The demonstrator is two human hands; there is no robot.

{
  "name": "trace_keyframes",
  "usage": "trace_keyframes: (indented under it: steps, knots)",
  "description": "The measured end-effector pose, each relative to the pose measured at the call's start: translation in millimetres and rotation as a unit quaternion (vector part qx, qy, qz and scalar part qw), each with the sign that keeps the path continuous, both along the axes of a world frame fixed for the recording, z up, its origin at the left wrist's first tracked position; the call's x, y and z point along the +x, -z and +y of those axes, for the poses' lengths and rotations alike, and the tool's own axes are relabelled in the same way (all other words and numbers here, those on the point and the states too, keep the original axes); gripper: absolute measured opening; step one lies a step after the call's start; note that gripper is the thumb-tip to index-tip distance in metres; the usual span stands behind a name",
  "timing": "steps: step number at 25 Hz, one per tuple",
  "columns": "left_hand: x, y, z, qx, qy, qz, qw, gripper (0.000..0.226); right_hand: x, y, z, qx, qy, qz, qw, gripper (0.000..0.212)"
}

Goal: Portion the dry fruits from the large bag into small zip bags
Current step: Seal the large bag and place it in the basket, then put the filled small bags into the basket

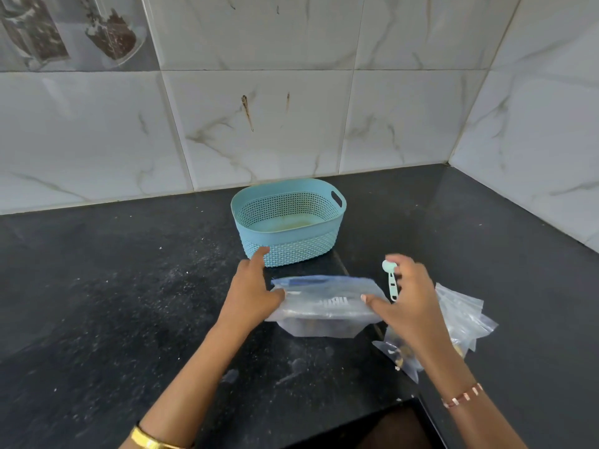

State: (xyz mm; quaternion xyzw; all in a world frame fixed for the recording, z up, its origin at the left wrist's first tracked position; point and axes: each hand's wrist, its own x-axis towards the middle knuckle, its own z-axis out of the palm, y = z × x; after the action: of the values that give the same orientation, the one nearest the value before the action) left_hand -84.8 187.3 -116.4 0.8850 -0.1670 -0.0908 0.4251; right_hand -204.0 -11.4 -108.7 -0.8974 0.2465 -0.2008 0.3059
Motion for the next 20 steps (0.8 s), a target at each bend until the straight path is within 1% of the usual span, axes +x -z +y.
trace_keyframes:
  steps: [1,2,3,4,5,6,8,10,11,13,16,18,20]
  knots:
    - [-2.4,-3.4,-1.6,0.050,0.032,-0.054,0.997,0.068,1.8,-2.5,1.7,-0.084,-0.024,-0.003,0.996,0.065]
    - [-4.9,-6.8,-4.9,0.086,0.074,-0.093,0.989,0.061,5.2,-5.7,5.4,-0.149,-0.062,-0.010,0.987,0.071]
    - [-8.2,-10.8,-8.9,0.113,0.124,-0.106,0.980,0.053,9.4,-10.2,12.1,-0.186,-0.116,-0.010,0.976,0.068]
    - [-12.1,-14.0,-13.1,0.139,0.171,-0.101,0.970,0.044,14.3,-11.4,18.8,-0.194,-0.181,0.010,0.964,0.060]
    - [-16.1,-15.1,-16.2,0.171,0.211,-0.089,0.958,0.037,18.5,-9.9,24.9,-0.188,-0.234,0.057,0.952,0.053]
    - [-19.7,-15.0,-17.7,0.203,0.239,-0.079,0.946,0.034,21.0,-5.7,28.7,-0.182,-0.268,0.118,0.939,0.052]
    - [-21.5,-11.0,-13.4,0.256,0.250,-0.074,0.931,0.035,21.6,1.4,26.4,-0.177,-0.282,0.209,0.919,0.053]
    - [-16.5,-6.3,-3.0,0.281,0.224,-0.080,0.930,0.040,19.1,4.3,15.7,-0.197,-0.261,0.250,0.911,0.047]
    - [-12.9,-3.0,2.0,0.278,0.214,-0.088,0.932,0.039,18.1,6.1,9.3,-0.209,-0.249,0.263,0.908,0.042]
    - [-4.8,5.6,8.8,0.241,0.203,-0.093,0.944,0.032,18.6,9.6,-2.1,-0.203,-0.224,0.276,0.913,0.028]
    - [5.9,17.2,17.2,0.138,0.171,-0.044,0.975,0.014,22.2,10.5,-17.4,-0.143,-0.200,0.248,0.937,0.002]
    - [9.0,21.3,21.3,0.059,0.144,-0.013,0.988,0.017,24.4,7.7,-26.7,-0.065,-0.190,0.199,0.959,0.008]
    - [10.5,23.5,22.7,-0.002,0.119,-0.006,0.993,0.016,26.2,1.3,-32.2,0.022,-0.189,0.144,0.971,0.009]
